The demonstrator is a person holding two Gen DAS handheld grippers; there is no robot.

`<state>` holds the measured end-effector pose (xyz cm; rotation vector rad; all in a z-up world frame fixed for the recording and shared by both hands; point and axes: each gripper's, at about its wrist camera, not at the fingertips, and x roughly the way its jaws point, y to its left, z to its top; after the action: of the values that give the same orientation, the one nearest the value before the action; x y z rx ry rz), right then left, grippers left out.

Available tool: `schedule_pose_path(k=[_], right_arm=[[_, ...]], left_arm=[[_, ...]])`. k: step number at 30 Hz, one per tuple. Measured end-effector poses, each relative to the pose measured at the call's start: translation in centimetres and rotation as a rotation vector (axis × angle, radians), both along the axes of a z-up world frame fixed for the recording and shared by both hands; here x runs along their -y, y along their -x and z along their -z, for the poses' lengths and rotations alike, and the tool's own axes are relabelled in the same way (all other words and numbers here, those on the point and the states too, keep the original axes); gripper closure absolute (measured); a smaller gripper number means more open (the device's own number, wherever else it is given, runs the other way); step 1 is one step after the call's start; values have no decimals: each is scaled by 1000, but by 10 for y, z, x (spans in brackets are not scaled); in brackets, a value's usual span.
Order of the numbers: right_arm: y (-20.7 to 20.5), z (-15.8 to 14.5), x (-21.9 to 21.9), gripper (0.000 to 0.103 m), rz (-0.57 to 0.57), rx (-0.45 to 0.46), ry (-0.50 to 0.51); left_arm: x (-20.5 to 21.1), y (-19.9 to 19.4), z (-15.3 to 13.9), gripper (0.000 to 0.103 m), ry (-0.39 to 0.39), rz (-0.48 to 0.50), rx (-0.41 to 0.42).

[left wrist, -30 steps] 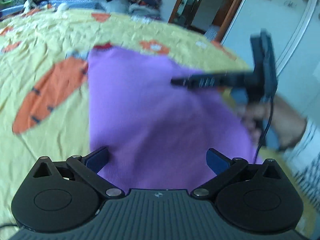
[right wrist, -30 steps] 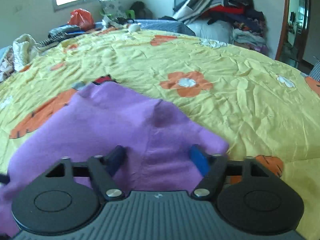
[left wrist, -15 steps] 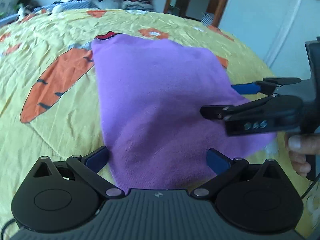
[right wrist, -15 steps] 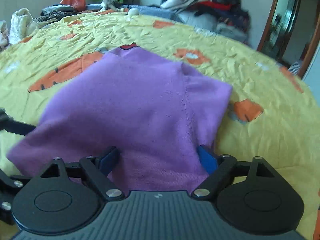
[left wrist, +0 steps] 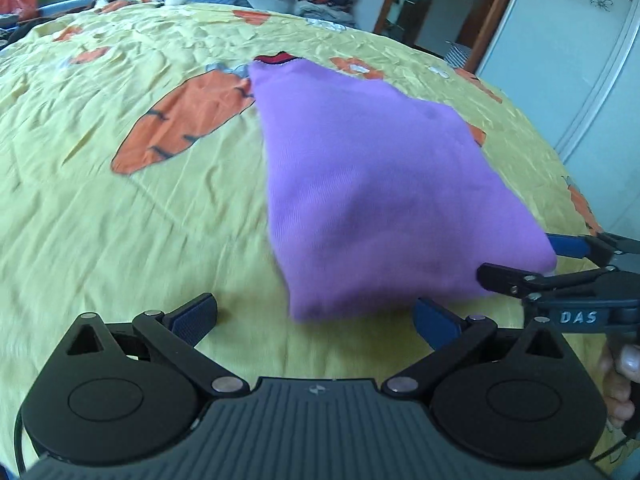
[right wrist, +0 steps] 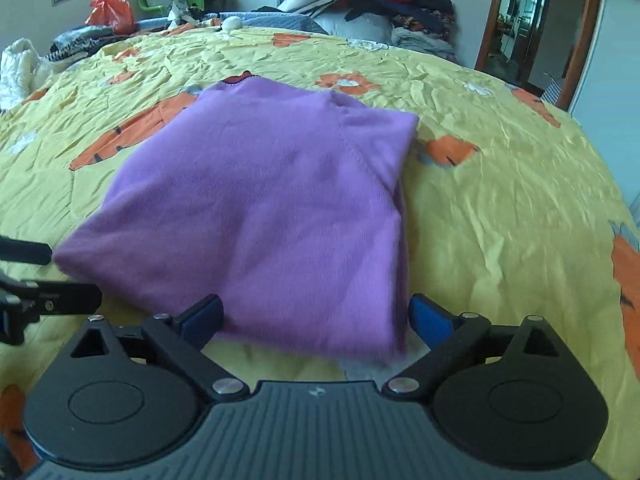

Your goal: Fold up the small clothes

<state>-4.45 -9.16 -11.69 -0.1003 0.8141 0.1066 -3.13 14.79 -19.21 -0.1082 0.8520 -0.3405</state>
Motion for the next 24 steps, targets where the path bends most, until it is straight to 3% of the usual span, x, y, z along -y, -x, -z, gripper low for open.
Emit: schedule_pose_path(k=[3, 10, 14, 22, 24], right_arm=[[5, 6, 4, 3, 3, -12, -22], [26, 16, 5, 0, 8, -29, -24], [49, 27, -2, 0, 36, 74, -38], [46, 23, -3, 0, 44, 54, -43], [47, 24, -2, 0, 58, 64, -43]], left_arm=[[9, 10, 1, 0, -37, 2, 13], [12, 26, 0, 0, -28, 23, -11], [16, 38, 5, 0, -59, 10, 23], [38, 47, 13, 0, -179, -41, 104], [39, 49, 15, 0, -169, -82, 128]])
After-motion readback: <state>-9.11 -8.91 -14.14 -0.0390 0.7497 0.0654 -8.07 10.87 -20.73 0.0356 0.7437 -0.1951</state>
